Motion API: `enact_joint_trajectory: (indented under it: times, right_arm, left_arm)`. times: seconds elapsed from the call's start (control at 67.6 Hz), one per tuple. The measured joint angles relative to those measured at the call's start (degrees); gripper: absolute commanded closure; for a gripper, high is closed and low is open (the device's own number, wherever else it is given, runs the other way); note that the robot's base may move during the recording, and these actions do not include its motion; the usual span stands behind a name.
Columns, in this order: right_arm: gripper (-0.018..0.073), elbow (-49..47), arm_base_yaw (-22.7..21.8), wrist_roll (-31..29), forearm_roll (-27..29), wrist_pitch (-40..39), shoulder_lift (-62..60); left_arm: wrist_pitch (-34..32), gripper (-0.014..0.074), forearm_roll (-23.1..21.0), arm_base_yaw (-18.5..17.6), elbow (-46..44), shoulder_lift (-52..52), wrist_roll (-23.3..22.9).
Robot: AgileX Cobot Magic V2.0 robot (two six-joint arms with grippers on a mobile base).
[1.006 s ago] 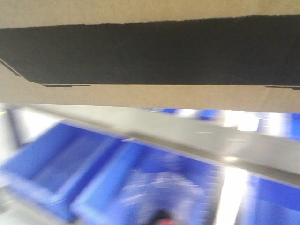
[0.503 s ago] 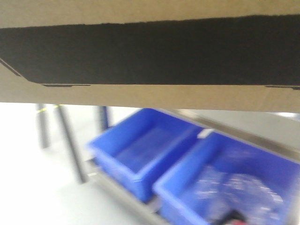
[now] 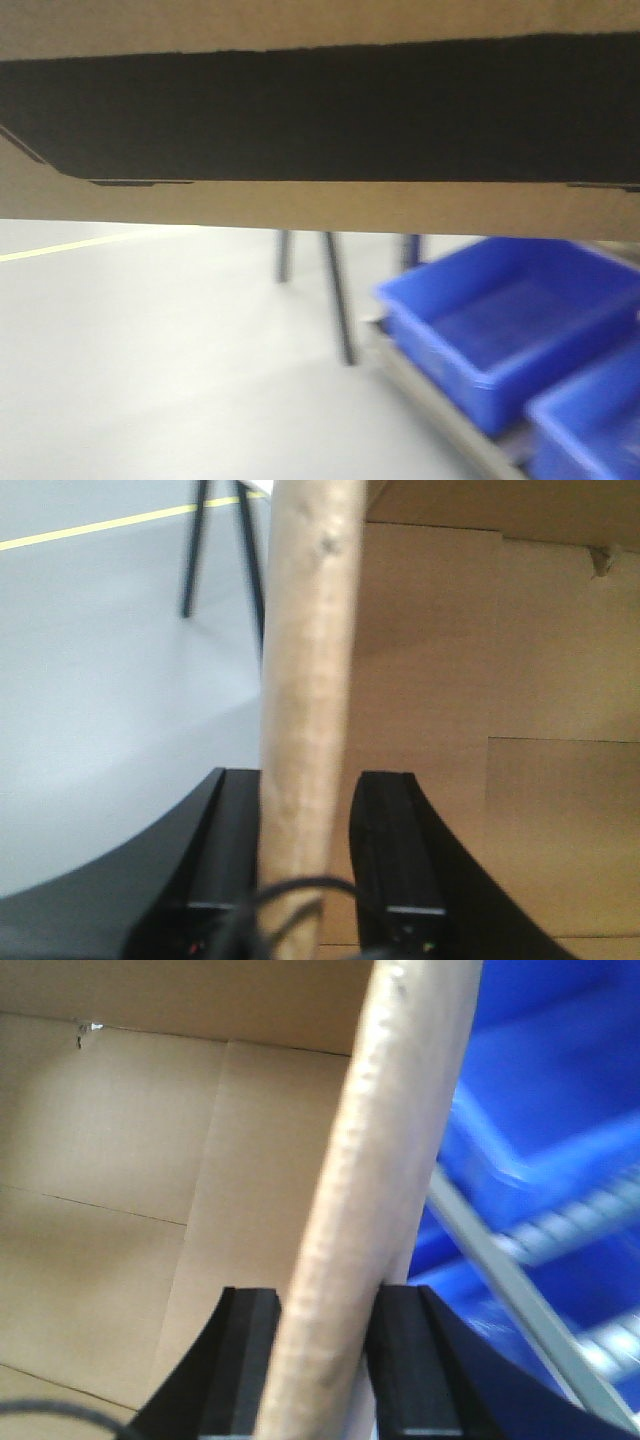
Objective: Grab box from left shelf to table start
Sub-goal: 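Hold the box with both grippers while the base turns away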
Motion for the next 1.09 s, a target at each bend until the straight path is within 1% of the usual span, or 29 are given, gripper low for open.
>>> enact_joint_trajectory:
  times: [1.094]
  right_arm:
    - [0.0503, 0.00, 0.00, 0.00, 0.14, 0.11, 0.00]
  left_arm:
    - [0.00, 0.0689, 0.00, 0.00, 0.00, -0.18, 0.10]
